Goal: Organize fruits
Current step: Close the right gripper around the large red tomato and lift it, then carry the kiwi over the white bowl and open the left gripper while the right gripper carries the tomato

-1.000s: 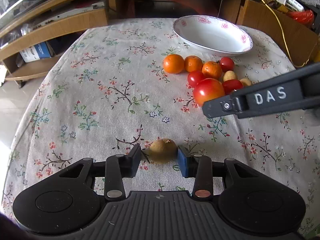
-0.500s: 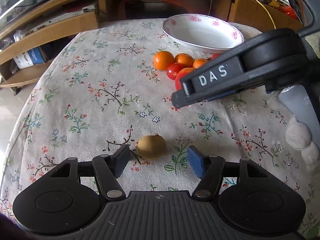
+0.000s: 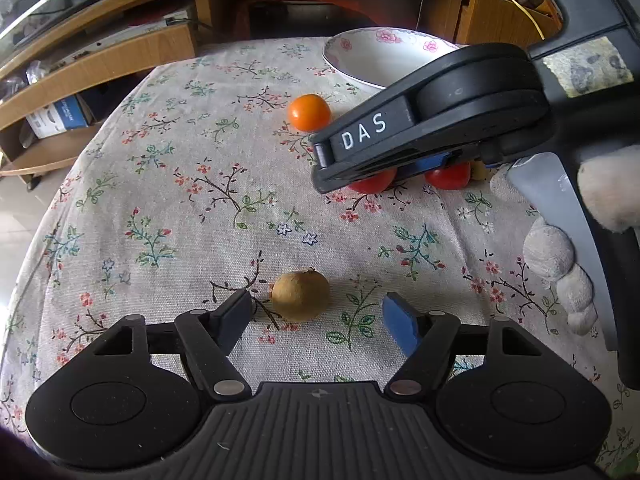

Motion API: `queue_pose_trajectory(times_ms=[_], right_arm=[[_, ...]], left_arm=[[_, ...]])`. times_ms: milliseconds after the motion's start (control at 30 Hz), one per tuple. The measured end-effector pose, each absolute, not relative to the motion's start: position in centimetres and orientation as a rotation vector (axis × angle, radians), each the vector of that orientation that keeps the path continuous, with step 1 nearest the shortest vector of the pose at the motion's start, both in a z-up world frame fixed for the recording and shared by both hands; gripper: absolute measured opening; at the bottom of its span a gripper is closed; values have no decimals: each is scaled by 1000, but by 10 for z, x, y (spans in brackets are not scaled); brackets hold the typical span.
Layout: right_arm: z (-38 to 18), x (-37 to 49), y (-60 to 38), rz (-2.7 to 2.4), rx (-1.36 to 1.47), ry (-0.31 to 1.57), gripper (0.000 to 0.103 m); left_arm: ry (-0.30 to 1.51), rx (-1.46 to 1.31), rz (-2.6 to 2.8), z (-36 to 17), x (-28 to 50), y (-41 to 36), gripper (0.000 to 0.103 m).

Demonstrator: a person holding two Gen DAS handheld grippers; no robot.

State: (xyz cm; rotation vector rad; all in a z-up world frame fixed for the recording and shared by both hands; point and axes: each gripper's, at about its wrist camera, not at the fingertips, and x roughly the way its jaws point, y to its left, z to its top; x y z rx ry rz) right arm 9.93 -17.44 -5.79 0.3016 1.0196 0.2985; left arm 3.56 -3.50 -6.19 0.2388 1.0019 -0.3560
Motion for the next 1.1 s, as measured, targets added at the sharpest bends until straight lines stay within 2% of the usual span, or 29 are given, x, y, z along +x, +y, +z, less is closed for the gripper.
queue_pose_trajectory(times_ms=[33, 100, 233, 400, 533, 1100], right_arm=[[-58, 100, -175, 302, 304, 1013, 55], [-59, 100, -174, 277, 288, 1018, 42], [-57, 96, -176, 270, 281, 1035, 41], [-54, 85, -179, 279, 270, 1050, 41], [-50, 75, -187, 278, 276, 1045, 41], [-22, 57, -217, 261, 314, 973, 41]], left_arm=[[1002, 240, -357, -62, 36, -35, 78], [1002, 240, -358, -62, 35, -34, 75], [997, 228, -353, -58, 35, -31, 54], [999, 224, -343, -56, 34, -30, 47], [1003, 221, -325, -55, 38, -32, 37], [951, 202, -346, -30, 52, -58, 36]])
